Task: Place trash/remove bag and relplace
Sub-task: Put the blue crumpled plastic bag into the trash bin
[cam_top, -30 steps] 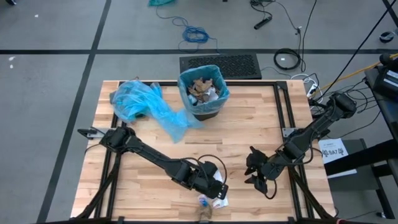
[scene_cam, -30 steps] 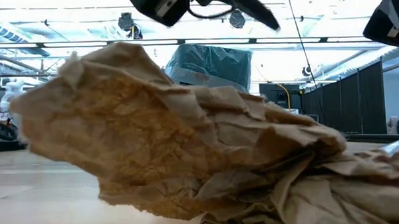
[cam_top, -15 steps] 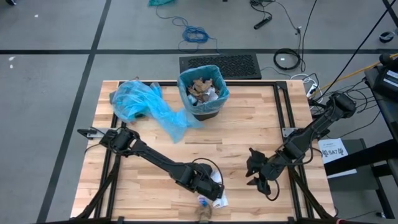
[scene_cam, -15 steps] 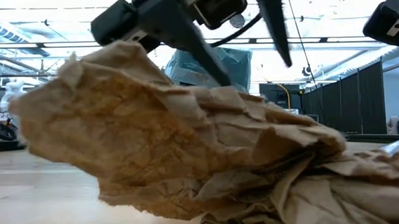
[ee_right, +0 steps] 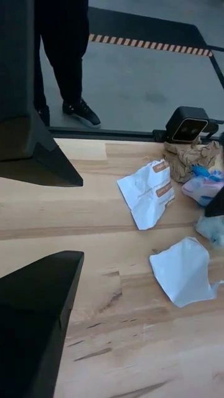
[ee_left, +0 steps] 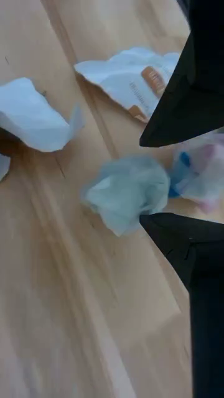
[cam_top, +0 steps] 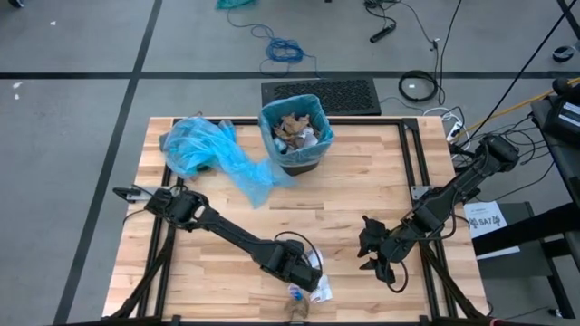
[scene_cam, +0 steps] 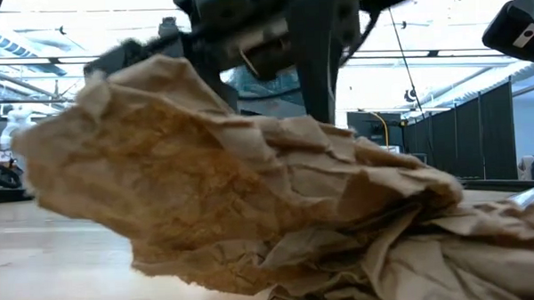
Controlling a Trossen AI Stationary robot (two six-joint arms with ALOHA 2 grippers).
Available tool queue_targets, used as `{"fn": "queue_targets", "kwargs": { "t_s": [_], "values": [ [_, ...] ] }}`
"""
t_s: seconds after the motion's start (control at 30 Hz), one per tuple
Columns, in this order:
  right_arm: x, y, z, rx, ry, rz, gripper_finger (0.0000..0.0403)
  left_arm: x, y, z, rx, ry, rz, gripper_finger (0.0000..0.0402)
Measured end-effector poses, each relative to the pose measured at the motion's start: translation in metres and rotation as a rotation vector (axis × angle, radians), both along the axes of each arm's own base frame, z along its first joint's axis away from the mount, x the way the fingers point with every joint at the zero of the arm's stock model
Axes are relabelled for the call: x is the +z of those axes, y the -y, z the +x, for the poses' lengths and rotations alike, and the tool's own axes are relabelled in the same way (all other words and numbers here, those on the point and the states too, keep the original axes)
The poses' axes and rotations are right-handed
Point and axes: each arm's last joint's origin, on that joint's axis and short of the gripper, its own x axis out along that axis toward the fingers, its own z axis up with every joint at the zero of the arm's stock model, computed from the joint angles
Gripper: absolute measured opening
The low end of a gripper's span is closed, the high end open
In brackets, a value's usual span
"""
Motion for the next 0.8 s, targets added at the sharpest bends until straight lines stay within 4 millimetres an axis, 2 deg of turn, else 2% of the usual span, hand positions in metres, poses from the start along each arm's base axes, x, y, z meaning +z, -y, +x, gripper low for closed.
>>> {"fn": "queue_targets", "kwargs": {
  "t_s": [0.1, 0.2, 0.3, 0.47, 0.57, 0.67, 0.8],
  "values": [
    [0.0, 0.0, 0.0, 0.001, 0.0, 0.0, 0.0171, -0.007, -0.001, 0.001, 0.0, -0.026, -0.003, 0.0185],
    [0.0, 0.0, 0.0, 0.001, -0.001, 0.001, 0.0171, -0.012, -0.004, 0.004, 0.021, -0.04, -0.017, 0.0165],
    [0.0, 0.0, 0.0, -0.001, -0.001, 0.001, 0.0171, -0.012, -0.009, 0.006, 0.031, -0.043, -0.019, 0.0123],
    [0.0, 0.0, 0.0, 0.002, -0.002, -0.002, 0.0171, -0.01, -0.013, 0.008, -0.004, -0.031, -0.008, 0.0025],
    [0.0, 0.0, 0.0, 0.011, 0.005, -0.007, 0.0171, -0.009, -0.01, 0.006, -0.008, -0.028, -0.006, 0.0018],
    [0.001, -0.001, 0.002, 0.045, 0.039, -0.022, 0.0171, 0.001, -0.002, 0.003, -0.016, -0.002, -0.006, 0.0018],
    [0.006, -0.001, 0.008, 0.098, 0.125, -0.038, 0.0171, 0.032, 0.008, -0.004, 0.05, 0.091, 0.061, 0.0017]
  ]
}}
